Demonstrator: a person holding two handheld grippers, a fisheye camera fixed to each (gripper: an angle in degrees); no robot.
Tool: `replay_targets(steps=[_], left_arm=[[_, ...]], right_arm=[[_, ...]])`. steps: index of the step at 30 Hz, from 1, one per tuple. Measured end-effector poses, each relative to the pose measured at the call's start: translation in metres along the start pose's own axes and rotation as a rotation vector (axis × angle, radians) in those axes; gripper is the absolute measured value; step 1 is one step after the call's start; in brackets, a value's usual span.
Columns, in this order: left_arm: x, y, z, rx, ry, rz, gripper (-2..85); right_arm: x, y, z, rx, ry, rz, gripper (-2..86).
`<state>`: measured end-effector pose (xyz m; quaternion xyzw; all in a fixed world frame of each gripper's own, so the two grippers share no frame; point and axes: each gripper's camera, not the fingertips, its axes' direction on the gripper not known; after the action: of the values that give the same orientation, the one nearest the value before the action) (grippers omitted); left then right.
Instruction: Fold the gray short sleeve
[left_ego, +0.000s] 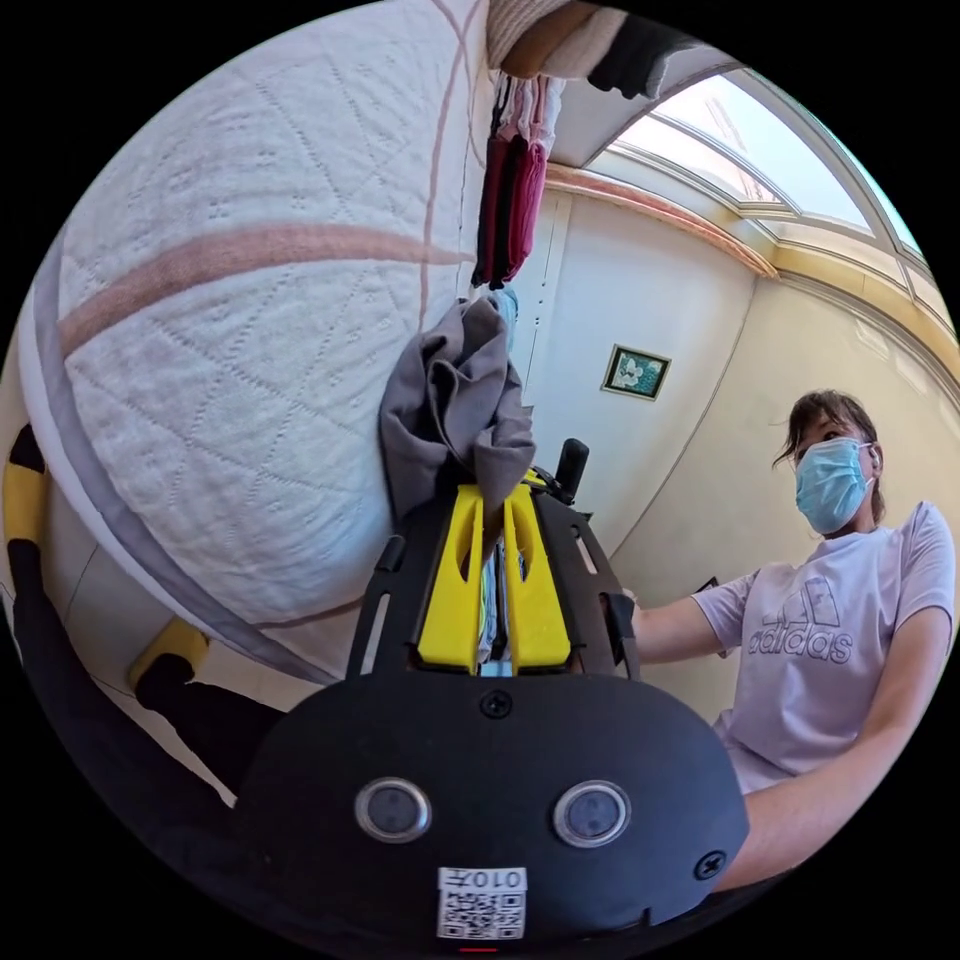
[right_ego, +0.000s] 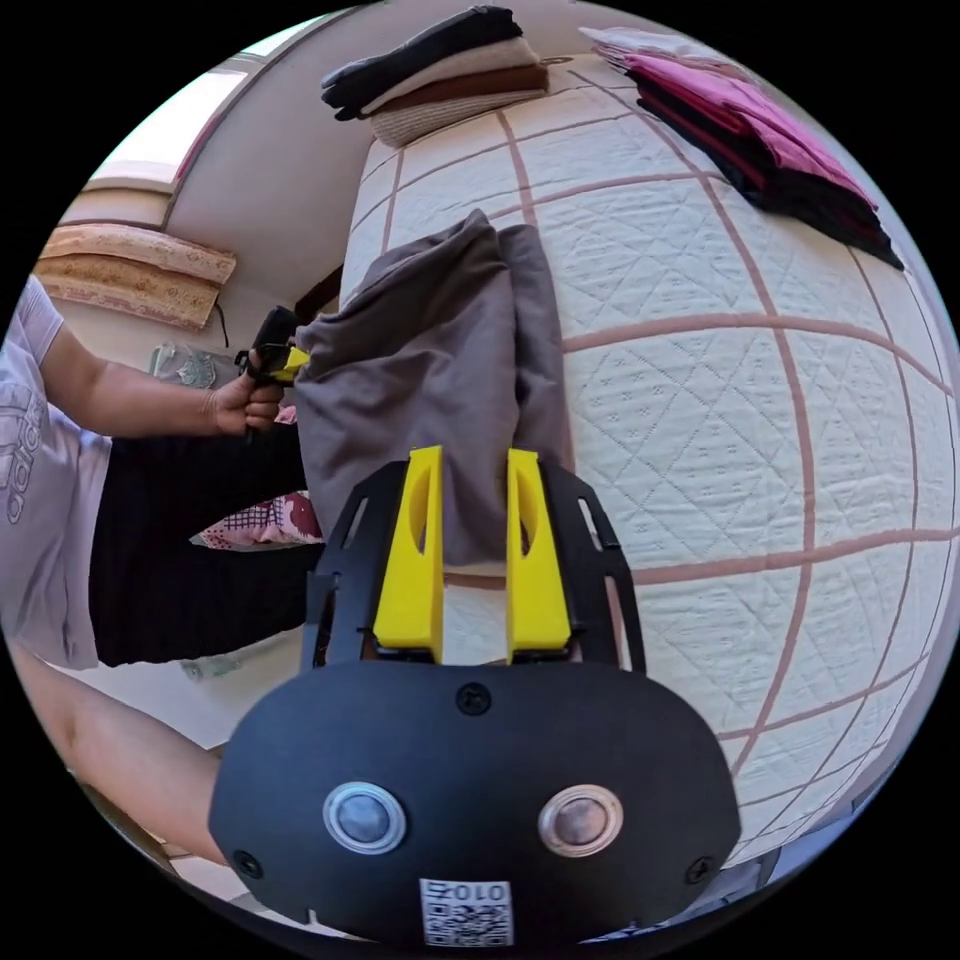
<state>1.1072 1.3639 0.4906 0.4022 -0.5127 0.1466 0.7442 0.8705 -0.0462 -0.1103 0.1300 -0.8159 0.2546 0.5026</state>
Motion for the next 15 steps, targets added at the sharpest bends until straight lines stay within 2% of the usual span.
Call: replay_targets(steps=[6,11,13,15], left_arm=[[0.011,0.005,0.001,-0.061,-0.022,0.033,2.4],[0.021,0.016,0.006,-0.087,-0.044,0.079,2.5],[0.025,0.021,0.009,-0.092,-0.049,0.091,2.5],[0.033,0.029,0.014,-0.098,-0.057,0.113,2.5]], right_arm=[[0.020,0.010,-0.019,-0.002,-0.095,-0.061,8.9],[0.019,-0.009,-0.015,-0.089,-0.145,-0.164,6.1],[0.010,-0.012,-0.008,-0.157,-0.120,-0.179,4.2],[-0.001,-0.005,-0.024,-0.101,-0.094,-0.181,3.7]])
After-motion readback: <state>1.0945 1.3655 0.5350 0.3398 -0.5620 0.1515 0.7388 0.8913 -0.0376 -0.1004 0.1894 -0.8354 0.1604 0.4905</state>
